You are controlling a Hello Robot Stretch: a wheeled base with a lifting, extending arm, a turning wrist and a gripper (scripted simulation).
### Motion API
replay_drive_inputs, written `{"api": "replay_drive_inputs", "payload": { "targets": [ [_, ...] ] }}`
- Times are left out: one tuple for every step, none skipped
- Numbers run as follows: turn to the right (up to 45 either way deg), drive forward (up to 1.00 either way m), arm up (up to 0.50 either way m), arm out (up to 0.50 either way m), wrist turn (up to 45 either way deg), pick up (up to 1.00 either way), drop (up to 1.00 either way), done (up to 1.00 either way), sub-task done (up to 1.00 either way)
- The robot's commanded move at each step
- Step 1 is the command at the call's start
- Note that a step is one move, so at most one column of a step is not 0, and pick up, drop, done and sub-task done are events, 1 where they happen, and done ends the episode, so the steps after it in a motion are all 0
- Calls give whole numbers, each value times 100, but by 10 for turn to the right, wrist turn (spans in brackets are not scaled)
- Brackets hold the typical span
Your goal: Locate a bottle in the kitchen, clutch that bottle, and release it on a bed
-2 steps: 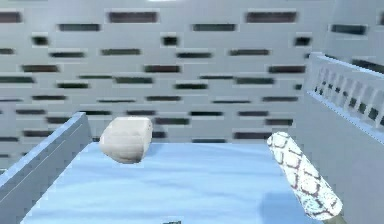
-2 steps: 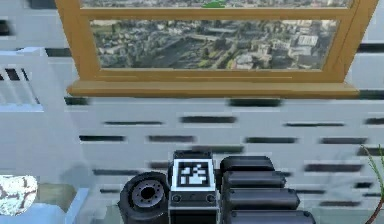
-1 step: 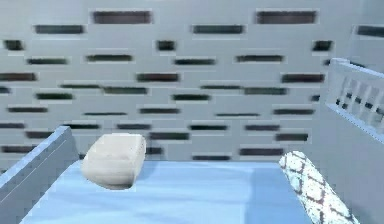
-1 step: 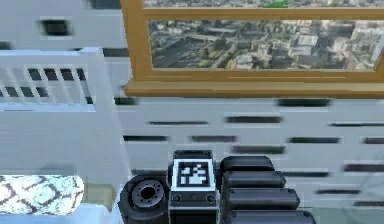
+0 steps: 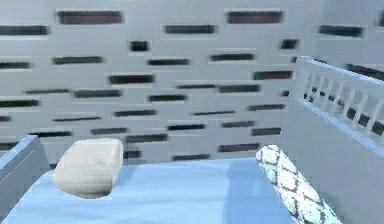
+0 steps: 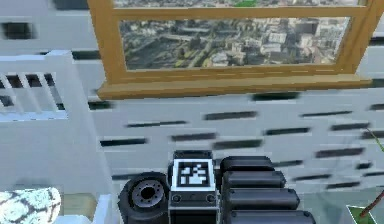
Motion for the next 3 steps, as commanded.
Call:
{"api": "replay_drive_inputs", "payload": {
  "targets": [
    [-60, 0, 0, 0, 0, 0, 0, 0, 0],
    [90, 0, 0, 0, 0, 0, 0, 0, 0],
    [-180, 0, 0, 0, 0, 0, 0, 0, 0]
  ]
}}
